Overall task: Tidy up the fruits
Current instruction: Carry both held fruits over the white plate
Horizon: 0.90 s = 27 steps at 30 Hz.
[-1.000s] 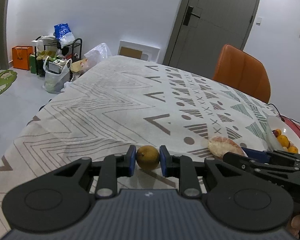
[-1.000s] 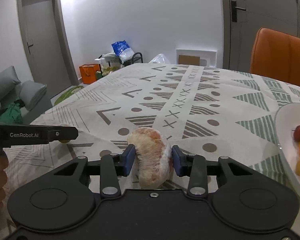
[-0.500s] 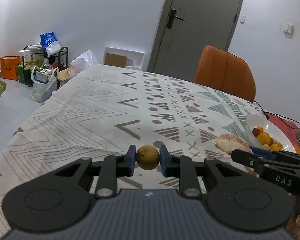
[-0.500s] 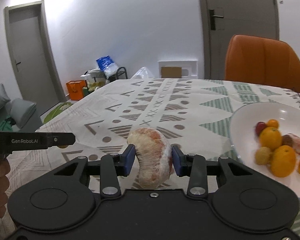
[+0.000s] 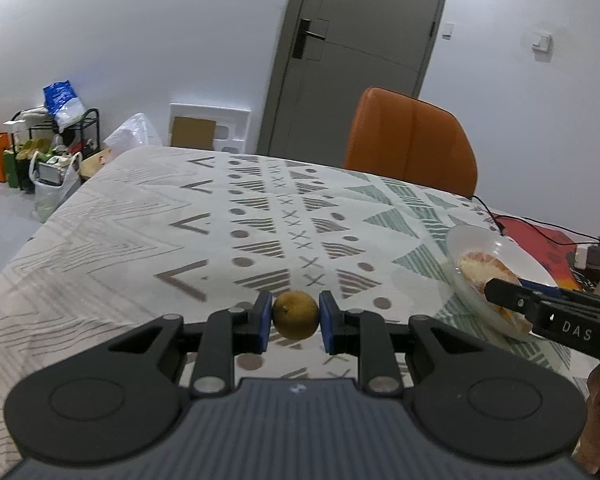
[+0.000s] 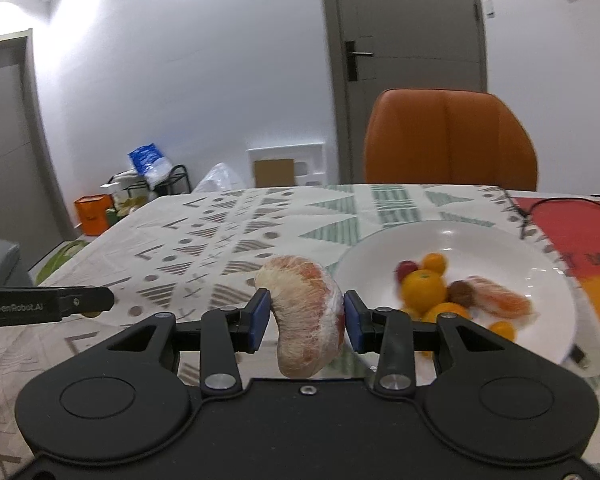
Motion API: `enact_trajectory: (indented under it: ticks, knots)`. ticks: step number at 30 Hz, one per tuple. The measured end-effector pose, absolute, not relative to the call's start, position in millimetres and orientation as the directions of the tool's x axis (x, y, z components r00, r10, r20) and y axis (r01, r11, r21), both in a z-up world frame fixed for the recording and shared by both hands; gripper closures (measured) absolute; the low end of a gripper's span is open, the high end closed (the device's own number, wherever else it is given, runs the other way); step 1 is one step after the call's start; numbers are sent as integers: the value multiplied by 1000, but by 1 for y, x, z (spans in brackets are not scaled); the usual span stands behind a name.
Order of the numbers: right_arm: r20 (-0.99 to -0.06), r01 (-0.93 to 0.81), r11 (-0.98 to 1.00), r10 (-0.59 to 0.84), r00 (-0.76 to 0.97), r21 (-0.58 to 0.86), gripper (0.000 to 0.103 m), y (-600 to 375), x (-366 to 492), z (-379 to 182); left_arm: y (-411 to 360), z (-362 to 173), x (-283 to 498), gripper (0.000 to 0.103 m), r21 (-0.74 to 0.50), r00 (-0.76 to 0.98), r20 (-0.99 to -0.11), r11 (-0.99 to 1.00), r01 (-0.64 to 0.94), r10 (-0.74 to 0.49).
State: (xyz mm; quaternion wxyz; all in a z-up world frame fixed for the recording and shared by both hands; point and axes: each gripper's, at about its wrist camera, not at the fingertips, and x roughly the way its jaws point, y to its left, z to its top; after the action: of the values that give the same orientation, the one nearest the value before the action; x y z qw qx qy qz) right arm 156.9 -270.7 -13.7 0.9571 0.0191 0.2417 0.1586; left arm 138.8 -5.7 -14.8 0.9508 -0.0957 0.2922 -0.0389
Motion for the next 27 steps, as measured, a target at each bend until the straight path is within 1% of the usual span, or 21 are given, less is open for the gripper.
enact_trajectory:
  ticks: [12,27]
  knots:
    - [-448,-214,972,233,863,94,65,-299,159,-12,-42,-8,152,80,-172,821,-543,981,95,-175]
    - [-444,-117,986,158,882,119,65,-345,169,-22,-87,-3,177,80,-131,818,-535,977,167,-211]
